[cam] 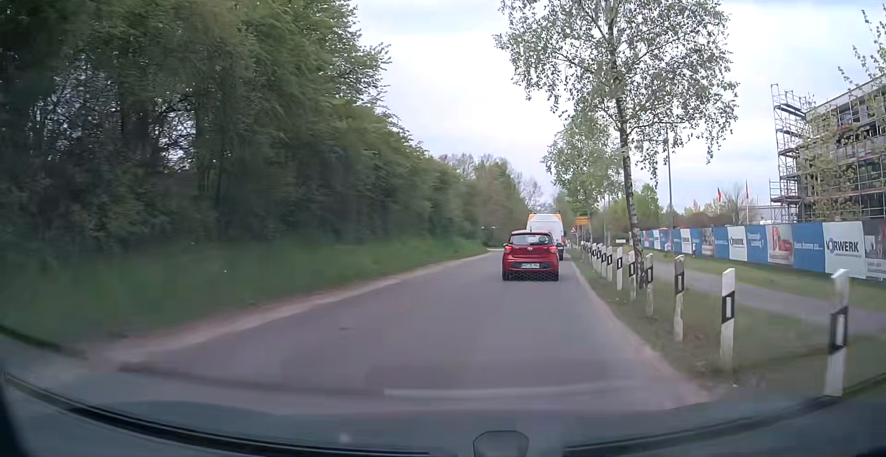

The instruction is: Follow the waypoints while adhering to traffic rules and regulations

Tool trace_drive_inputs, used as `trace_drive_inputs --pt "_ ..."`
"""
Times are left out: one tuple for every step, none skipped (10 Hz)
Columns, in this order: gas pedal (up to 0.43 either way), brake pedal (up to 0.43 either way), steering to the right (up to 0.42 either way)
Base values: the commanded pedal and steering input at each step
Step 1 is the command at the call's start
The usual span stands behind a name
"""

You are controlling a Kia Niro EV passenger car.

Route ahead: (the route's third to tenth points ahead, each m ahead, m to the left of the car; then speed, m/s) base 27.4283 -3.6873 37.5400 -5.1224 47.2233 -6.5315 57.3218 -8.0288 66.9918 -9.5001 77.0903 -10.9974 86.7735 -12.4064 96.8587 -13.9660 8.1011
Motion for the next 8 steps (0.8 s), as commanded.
trace_drive_inputs --pt "0.197 0.0 0.084" --pt "0.197 0.0 0.079" --pt "0.197 0.0 0.074" --pt "0.197 0.0 0.069" --pt "0.197 0.0 0.06" --pt "0.197 0.0 0.053" --pt "0.197 0.0 0.046" --pt "0.197 0.0 0.039"
